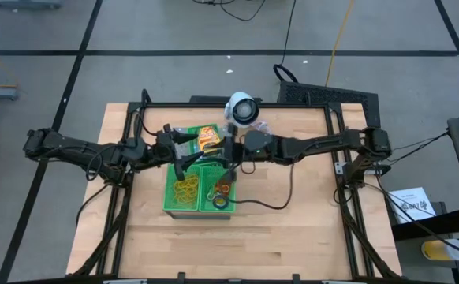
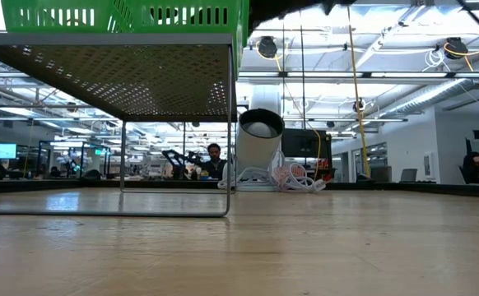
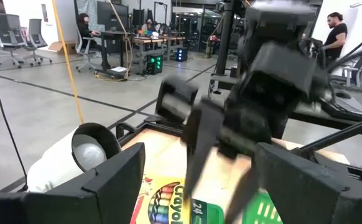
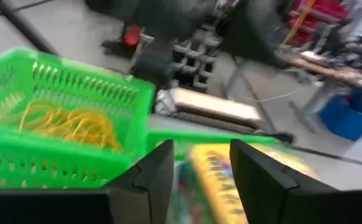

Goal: Pick & Place Office Desk Supplies
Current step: Put the crayon box into the top green basket on the shelf, then return to Home Position

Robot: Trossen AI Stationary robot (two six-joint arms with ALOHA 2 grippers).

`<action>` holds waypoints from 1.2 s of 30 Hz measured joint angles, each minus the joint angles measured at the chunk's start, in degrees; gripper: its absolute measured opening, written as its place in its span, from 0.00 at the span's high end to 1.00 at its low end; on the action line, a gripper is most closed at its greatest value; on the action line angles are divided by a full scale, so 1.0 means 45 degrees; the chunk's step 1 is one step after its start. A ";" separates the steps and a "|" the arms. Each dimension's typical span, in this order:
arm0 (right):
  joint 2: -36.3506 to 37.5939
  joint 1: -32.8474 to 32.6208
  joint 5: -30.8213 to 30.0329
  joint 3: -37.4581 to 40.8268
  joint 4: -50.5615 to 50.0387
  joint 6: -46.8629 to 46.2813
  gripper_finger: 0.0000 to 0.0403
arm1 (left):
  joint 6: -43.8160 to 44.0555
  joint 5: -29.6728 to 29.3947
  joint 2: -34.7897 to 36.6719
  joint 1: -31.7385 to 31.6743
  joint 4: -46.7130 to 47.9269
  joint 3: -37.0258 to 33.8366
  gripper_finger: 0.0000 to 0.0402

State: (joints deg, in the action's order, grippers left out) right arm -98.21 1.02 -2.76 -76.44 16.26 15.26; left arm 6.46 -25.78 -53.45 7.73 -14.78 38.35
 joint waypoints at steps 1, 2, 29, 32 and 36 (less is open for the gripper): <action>0.0311 -0.0048 -0.0308 0.0024 -0.0375 0.0100 0.63 | 0.0000 0.0000 0.0002 0.0004 0.0021 0.0000 0.23; 0.0643 -0.0081 -0.0588 0.0023 -0.0572 0.0123 0.62 | 0.0000 0.0005 0.0054 0.0017 0.0074 0.0000 0.23; 1.4193 -0.0475 -0.1071 0.8923 -0.5893 -0.4039 0.59 | 0.0283 -0.1501 0.5894 0.0965 0.7694 -0.0940 0.23; 1.5272 -0.0462 -0.1099 1.0125 -0.5260 -0.4254 0.59 | 0.0039 -0.1499 0.5923 0.0965 0.6618 -0.1757 0.23; 1.6532 -0.0466 -0.1053 1.1018 -0.4822 -0.4295 0.59 | -0.0131 -0.1499 0.6659 0.0970 0.5689 -0.2676 0.23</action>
State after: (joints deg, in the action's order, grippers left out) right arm -23.82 -1.08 -7.50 -26.86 -5.44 -4.06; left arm 5.87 -32.53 -23.49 12.10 10.82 26.31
